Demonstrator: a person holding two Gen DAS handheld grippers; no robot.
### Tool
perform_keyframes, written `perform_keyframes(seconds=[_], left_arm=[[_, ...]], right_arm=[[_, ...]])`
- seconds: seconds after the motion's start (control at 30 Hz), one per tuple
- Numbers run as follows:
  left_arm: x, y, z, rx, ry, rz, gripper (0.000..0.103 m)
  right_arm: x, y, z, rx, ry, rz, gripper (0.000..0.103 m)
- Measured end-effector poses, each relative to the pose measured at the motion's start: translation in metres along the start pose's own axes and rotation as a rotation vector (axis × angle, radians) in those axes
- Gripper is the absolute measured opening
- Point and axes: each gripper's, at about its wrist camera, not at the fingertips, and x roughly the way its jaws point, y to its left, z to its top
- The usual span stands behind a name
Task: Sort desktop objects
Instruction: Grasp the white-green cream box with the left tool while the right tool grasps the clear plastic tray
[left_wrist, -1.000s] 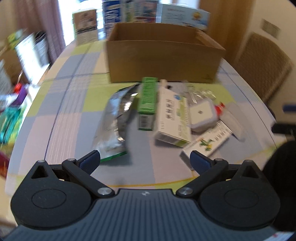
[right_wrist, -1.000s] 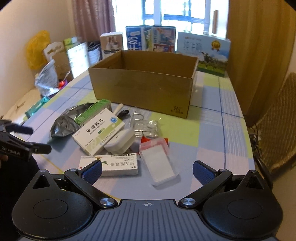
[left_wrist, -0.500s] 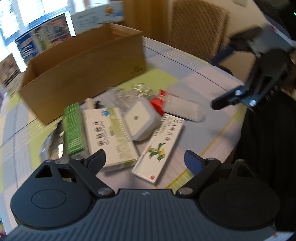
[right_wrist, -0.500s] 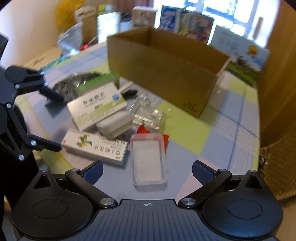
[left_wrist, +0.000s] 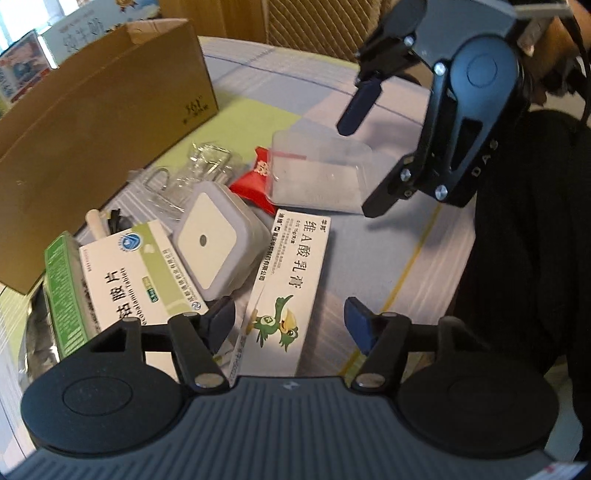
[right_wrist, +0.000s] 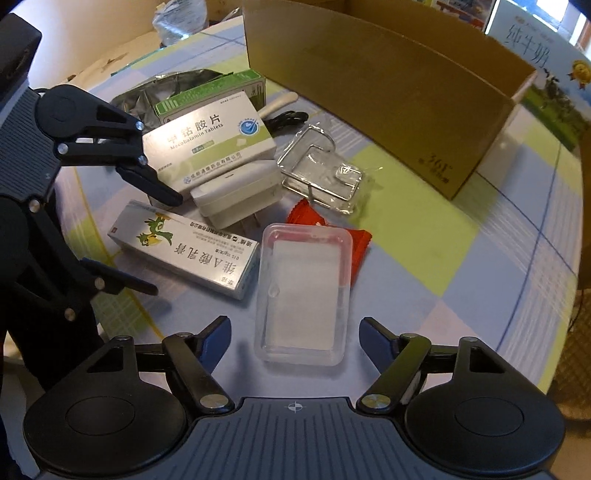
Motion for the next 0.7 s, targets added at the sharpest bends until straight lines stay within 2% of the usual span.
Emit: perform_keyframes(seconds=[0.07,0.17,0.23,0.37,0.47,0.53,0.7], left_arm=[[0.005,0.001,0.002,0.004,0.018,-0.003,0.06],[0.011,0.004,0.003,-0.016,0.039,-0.009,0.048],[0.012,0.006,0.003,-0.037,0.043,-0.008,0.036],[0.011,0.005,0.003,-0.068,0.044,-0.021,0.034],[0.008,0.005,0.002,-0.083,0.024,-0.015,0.035],[0.008,0.006,0.002,-0.094,0.014,-0.012,0.041],[0.011,0.008,0.006,-0.103,0.004,-0.012,0.043]], right_arm=[[0.004,-0.002,0.003,-0.009,0.015,0.012,0.072],[0.012,-0.003,0.008,-0.015,0.041,0.028,0.065],[0.017,-0.004,0.009,-0.012,0.064,0.026,0.055],[0.014,-0.002,0.011,-0.044,0.093,0.021,0.054],[0.006,0.002,0.009,-0.119,0.134,-0.022,0.054],[0.005,0.001,0.006,-0.152,0.166,-0.055,0.054],[0.005,-0.004,0.002,-0.14,0.178,-0.028,0.055]])
